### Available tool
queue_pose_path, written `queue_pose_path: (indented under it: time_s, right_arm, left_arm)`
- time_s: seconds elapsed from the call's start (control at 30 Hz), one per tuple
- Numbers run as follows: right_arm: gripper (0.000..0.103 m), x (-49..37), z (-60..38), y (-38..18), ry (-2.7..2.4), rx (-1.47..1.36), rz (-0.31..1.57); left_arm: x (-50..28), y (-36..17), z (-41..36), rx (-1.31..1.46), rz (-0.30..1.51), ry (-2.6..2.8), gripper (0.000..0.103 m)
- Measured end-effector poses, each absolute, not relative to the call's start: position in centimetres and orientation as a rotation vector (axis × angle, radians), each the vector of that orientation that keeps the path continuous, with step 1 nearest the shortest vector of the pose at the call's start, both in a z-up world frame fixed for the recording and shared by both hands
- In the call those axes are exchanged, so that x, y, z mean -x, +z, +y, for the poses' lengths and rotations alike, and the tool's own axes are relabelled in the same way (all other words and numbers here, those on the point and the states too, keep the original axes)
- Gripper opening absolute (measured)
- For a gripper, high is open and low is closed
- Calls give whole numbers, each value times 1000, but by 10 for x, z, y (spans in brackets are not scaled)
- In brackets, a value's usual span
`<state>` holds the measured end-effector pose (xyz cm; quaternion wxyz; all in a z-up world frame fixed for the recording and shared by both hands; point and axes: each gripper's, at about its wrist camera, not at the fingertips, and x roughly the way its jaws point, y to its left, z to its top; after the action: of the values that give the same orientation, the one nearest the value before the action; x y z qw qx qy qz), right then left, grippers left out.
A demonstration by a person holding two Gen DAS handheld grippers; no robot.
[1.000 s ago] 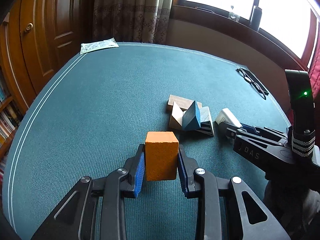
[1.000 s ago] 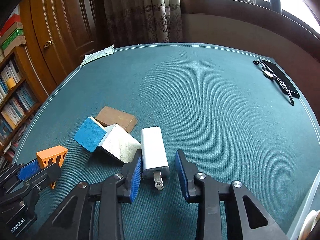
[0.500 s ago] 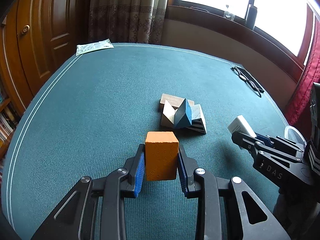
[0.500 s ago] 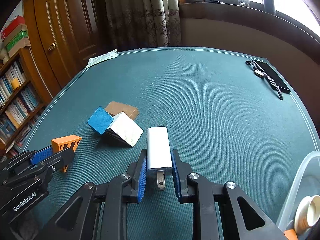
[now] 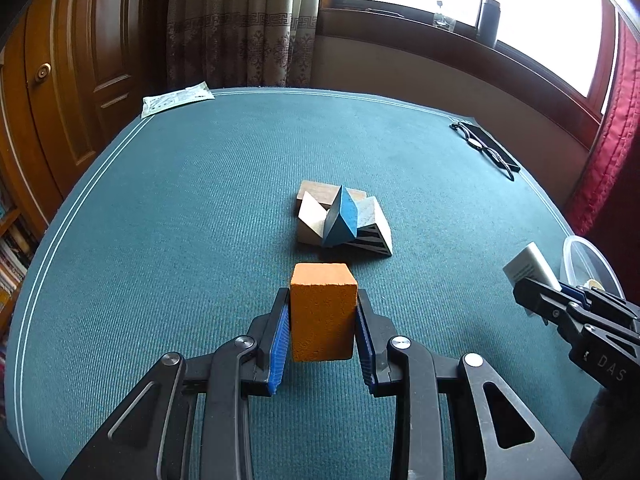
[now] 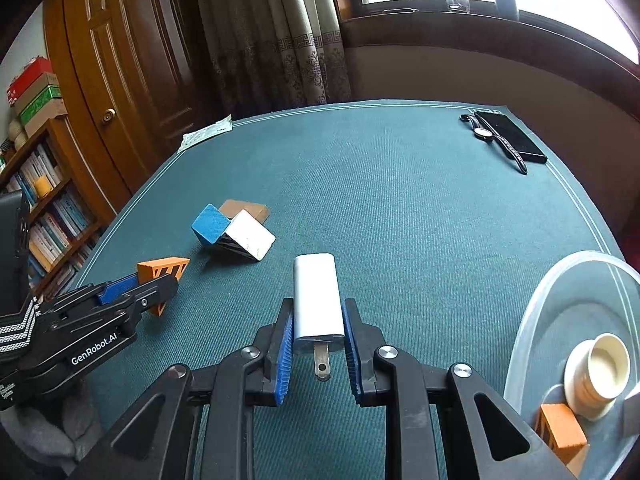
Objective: Organize rigid objects
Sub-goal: 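Grasp the white phone charger with the right tool while the left tool holds the orange block, then carry the charger over the bowl and open the right tool to drop it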
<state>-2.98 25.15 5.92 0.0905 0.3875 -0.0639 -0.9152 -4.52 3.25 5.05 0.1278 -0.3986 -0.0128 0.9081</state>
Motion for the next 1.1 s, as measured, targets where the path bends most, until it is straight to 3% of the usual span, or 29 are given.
queue_pose_path:
  time_s: [1.1]
  right_arm:
    - [24, -44, 396, 81, -3051, -1064, -490]
  left_arm:
    - [21, 59, 80, 1131, 42, 2569, 31]
